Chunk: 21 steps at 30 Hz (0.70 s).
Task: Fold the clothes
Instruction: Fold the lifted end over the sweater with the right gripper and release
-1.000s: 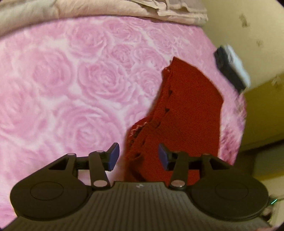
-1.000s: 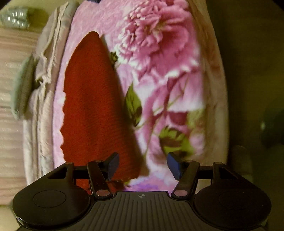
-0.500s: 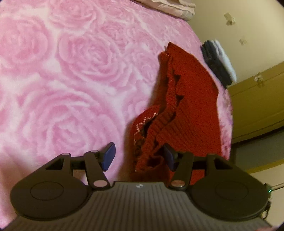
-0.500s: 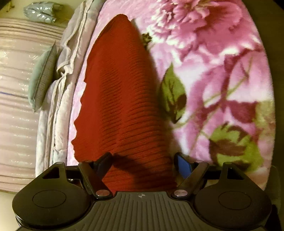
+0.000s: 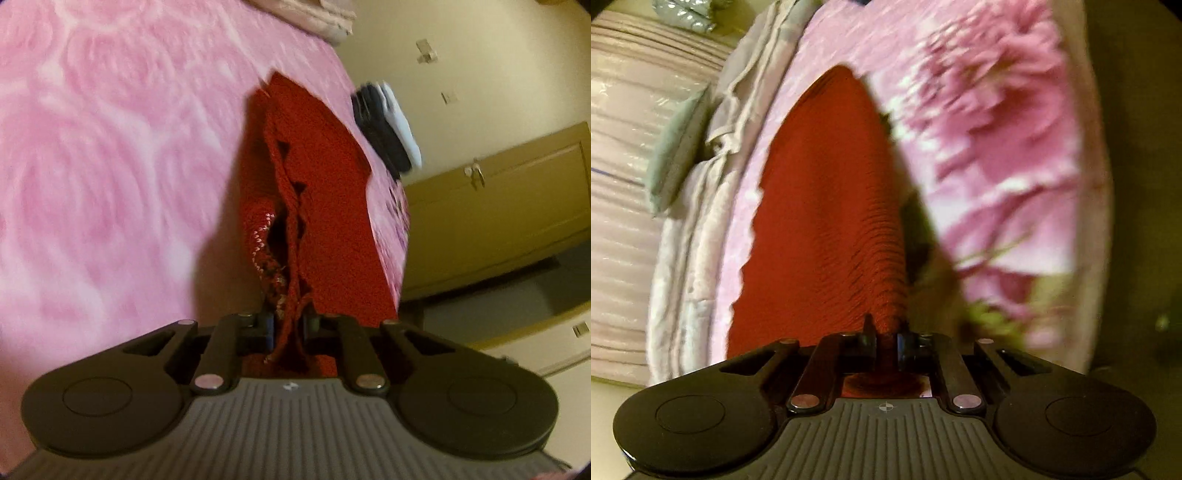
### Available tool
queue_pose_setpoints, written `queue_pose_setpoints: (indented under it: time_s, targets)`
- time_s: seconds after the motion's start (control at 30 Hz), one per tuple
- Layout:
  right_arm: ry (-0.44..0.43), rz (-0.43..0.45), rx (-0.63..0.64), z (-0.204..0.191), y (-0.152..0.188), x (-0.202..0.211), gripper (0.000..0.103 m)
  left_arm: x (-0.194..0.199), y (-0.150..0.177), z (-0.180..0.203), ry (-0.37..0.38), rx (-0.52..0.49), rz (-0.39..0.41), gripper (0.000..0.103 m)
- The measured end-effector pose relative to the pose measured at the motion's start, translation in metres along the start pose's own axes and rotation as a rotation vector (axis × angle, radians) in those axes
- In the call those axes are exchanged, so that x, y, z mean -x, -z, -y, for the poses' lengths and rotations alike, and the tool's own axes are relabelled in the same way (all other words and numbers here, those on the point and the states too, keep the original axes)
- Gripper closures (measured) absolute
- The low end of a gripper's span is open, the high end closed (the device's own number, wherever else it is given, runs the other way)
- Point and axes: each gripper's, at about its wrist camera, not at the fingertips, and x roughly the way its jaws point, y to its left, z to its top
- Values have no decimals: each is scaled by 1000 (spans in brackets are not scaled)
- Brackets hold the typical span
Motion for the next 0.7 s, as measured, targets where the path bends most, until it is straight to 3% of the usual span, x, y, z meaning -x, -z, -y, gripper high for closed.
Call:
queue_pose_setpoints:
  time_s: [0.1,0.13,0.17,0.2,0.23,0.27,0.37,0.43,0.5,0.63,0.7]
  targets:
    - [84,-28,6,19,4,2,92,-11,24,1,-116,-6,-28,91]
    - [115,-41,19,19,5,1,85,-11,26,3,-153,-4,-27,89]
    - [162,-20,78,11,4,5,58,-7,22,6,-180,3,-18,86]
    - [210,2,136,3,4,10,41,-2,18,9,-207,10,-8,84]
    - [257,23,194,-4,3,15,35,4,13,13,-243,2,6,84]
    - [297,46,250,-12,3,19,35,12,7,21,-292,-28,31,84]
    - [314,128,375,-42,2,27,35,19,-16,49,-390,-172,80,85]
    - [245,142,414,-61,2,14,35,15,-26,66,-439,-259,88,85]
    - [229,119,481,-77,13,-8,35,-6,-17,72,-461,-303,29,85]
    - [361,-13,566,-82,43,-53,35,-49,1,83,-503,-390,-89,84]
    - [386,-29,570,-78,55,-49,35,-65,10,89,-530,-417,-133,85]
